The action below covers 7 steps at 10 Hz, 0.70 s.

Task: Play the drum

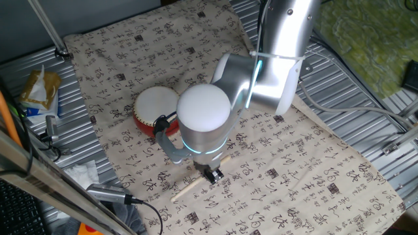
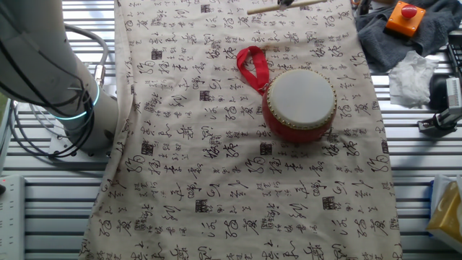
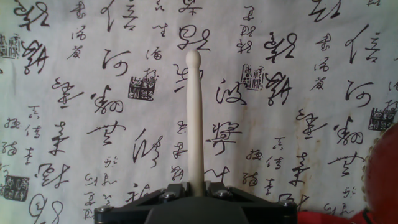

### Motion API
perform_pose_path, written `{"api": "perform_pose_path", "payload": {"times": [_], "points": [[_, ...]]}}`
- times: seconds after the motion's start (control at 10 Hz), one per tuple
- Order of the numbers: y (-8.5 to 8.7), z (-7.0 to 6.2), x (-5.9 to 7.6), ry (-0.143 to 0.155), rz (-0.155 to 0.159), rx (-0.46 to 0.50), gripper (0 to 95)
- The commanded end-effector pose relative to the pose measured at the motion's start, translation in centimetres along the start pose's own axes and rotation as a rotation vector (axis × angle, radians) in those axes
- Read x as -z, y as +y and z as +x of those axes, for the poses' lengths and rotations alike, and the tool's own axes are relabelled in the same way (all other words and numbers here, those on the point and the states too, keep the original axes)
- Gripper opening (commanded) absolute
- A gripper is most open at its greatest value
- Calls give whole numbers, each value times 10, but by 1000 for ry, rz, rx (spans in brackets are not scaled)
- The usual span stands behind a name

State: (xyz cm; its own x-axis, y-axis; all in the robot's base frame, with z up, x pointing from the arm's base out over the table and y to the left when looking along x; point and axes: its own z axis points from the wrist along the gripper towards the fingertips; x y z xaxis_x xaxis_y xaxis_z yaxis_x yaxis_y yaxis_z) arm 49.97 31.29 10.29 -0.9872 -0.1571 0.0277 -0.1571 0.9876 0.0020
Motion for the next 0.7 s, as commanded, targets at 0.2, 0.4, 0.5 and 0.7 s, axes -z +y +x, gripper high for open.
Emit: {"api": "perform_pose_path", "payload": {"times": [0.2, 0.4, 0.5, 0.7], "points": [[-7, 3, -11, -7, -59, -23, 0], [-14, 11, -32, -11, -62, -15, 0], [-16, 19, -43, -9, -62, -6, 0], [-14, 29, -58, -5, -64, -15, 0]]}}
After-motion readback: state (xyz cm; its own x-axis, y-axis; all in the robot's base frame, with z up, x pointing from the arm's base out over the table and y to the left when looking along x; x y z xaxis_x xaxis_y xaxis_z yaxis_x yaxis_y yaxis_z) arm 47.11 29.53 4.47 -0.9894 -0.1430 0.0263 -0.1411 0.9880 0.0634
